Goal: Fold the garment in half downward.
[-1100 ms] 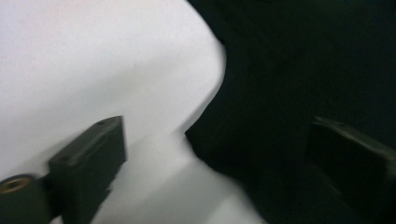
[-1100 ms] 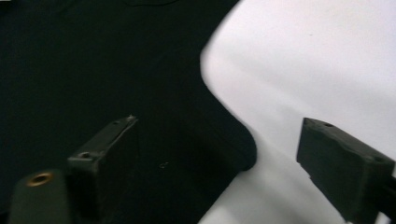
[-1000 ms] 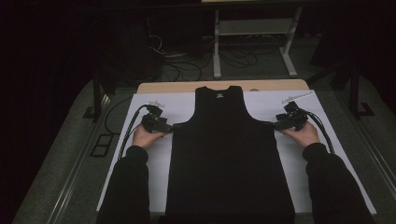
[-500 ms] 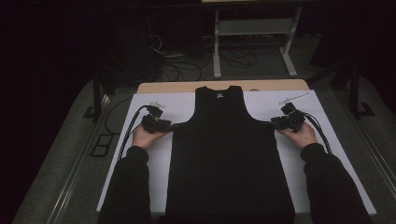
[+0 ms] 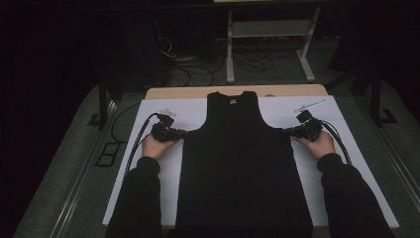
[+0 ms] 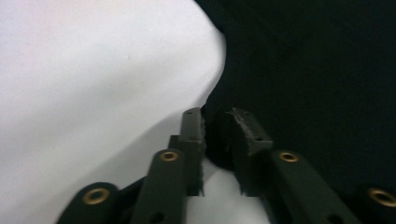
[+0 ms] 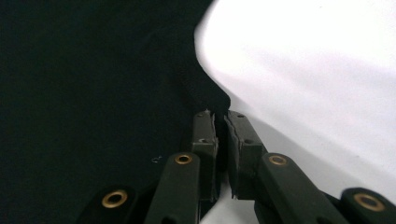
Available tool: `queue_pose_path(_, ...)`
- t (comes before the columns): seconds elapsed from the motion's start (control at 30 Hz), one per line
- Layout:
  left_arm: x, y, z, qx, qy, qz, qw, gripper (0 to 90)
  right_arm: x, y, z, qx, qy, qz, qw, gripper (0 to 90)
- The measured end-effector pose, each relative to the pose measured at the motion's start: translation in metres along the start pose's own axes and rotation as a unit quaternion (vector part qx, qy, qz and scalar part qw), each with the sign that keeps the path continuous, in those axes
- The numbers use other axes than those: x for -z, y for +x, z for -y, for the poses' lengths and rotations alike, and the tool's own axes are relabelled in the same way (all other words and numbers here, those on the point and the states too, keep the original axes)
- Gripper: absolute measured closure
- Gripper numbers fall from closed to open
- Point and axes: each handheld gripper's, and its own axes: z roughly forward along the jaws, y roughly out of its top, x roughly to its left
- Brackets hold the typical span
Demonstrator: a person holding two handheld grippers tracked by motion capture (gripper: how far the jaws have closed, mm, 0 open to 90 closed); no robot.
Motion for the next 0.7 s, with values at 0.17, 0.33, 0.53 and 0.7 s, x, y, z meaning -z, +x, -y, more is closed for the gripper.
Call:
queue_pose_path(0.17, -0.001, -0.004, -0.002, -0.009, 0.001, -0.01, 0.9999, 85.7, 0.003, -0.003, 0.003, -0.016, -0.008, -0.014, 0.9997, 82.1)
queue_pose_path(0.33, 0.007, -0.005, -0.003, -0.002, -0.006, -0.003, 1.0, 86.7, 0.007, -0.003, 0.005, -0.025, -0.016, -0.019, 0.9994, 82.3)
queue_pose_path(0.53, 0.019, -0.006, -0.001, 0.025, -0.045, 0.008, 0.9986, 86.8, 0.012, -0.001, 0.007, -0.034, -0.024, -0.031, 0.9986, 82.4)
queue_pose_path(0.7, 0.023, -0.009, 0.001, 0.036, -0.054, 0.013, 0.9978, 86.8, 0.016, 0.01, 0.009, -0.03, -0.022, -0.034, 0.9987, 82.6)
